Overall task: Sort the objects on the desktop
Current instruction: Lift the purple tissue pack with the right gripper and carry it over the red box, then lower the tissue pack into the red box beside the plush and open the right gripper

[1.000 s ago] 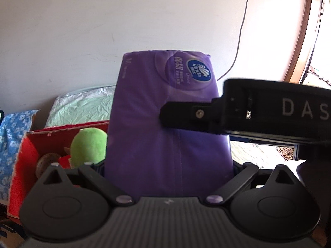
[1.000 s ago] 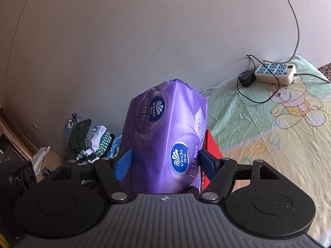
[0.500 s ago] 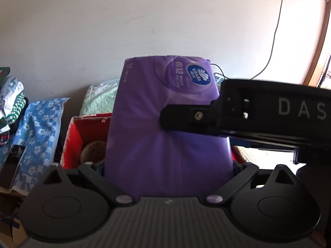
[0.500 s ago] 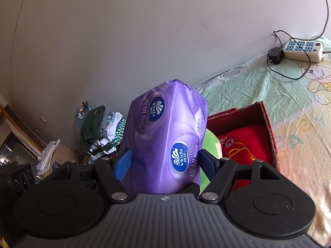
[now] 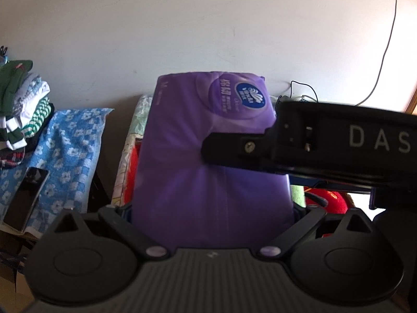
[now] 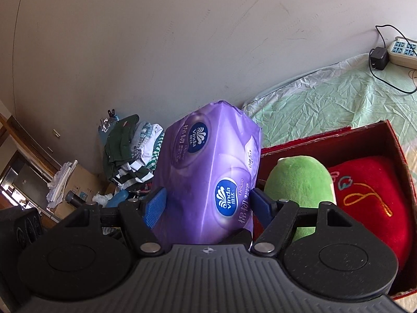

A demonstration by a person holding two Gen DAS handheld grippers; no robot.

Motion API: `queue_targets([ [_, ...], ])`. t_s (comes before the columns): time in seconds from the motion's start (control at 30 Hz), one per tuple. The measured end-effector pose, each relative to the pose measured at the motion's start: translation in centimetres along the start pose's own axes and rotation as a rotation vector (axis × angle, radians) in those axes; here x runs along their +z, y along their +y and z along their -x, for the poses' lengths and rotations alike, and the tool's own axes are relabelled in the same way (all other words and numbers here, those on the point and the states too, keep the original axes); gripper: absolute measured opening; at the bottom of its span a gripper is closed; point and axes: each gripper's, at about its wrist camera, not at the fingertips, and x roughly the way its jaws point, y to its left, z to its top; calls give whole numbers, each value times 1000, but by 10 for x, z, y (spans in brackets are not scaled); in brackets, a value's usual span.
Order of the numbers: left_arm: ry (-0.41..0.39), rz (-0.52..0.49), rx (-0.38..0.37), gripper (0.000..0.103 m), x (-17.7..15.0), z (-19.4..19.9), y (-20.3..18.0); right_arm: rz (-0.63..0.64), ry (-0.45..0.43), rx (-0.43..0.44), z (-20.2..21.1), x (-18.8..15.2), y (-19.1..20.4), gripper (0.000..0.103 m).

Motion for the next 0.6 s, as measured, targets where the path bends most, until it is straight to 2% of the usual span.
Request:
queue_targets([
  [0.2,43,9,-1,98,-2,-17,15,-7,58,-6,-16,-5,2,73],
  [0.6,122,63,-46,98,-18,-24,17,36,149,-59,-29,-9,6,73],
])
